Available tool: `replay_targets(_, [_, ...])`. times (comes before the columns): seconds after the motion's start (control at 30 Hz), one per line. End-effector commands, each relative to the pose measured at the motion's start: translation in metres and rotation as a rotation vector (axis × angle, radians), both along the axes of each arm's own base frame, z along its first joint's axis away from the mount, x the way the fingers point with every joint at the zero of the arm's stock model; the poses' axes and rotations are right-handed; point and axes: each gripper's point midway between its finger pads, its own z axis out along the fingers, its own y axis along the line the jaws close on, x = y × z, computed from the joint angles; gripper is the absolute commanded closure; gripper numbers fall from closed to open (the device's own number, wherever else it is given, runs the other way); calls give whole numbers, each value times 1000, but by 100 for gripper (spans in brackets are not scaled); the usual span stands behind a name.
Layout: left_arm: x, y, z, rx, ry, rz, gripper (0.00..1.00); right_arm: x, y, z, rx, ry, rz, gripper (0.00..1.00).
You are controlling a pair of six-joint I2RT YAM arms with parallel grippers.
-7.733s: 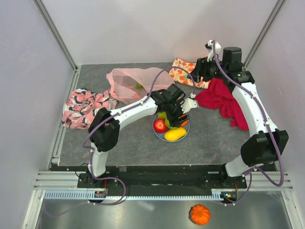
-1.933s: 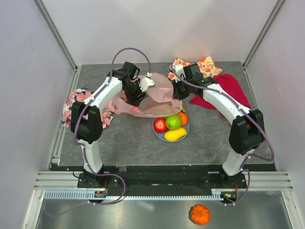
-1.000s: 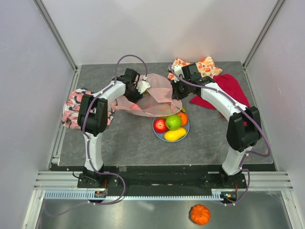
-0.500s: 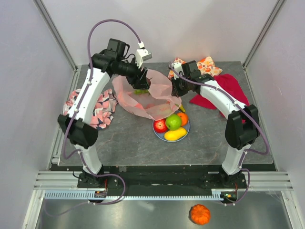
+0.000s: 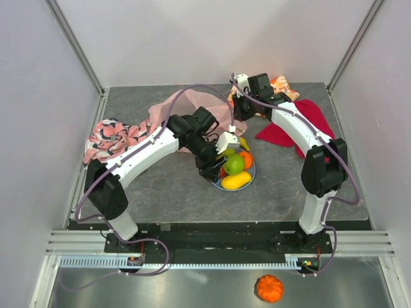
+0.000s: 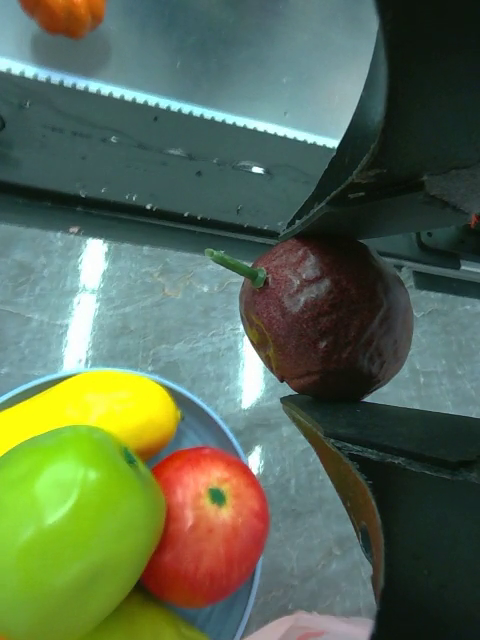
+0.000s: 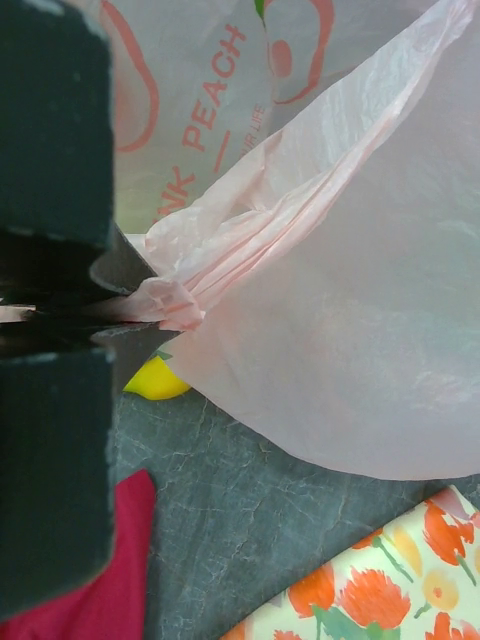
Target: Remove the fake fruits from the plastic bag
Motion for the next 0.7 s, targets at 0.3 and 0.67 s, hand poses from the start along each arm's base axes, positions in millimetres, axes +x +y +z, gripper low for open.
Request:
replay_targets(0.3, [108,-38,11,-27,-323,347,86,29,6,39,23,-113,21,71])
replay_targets(0.67, [60,-87,75,-280,-165,89,85,6,-111,126,145,-199,-209,10])
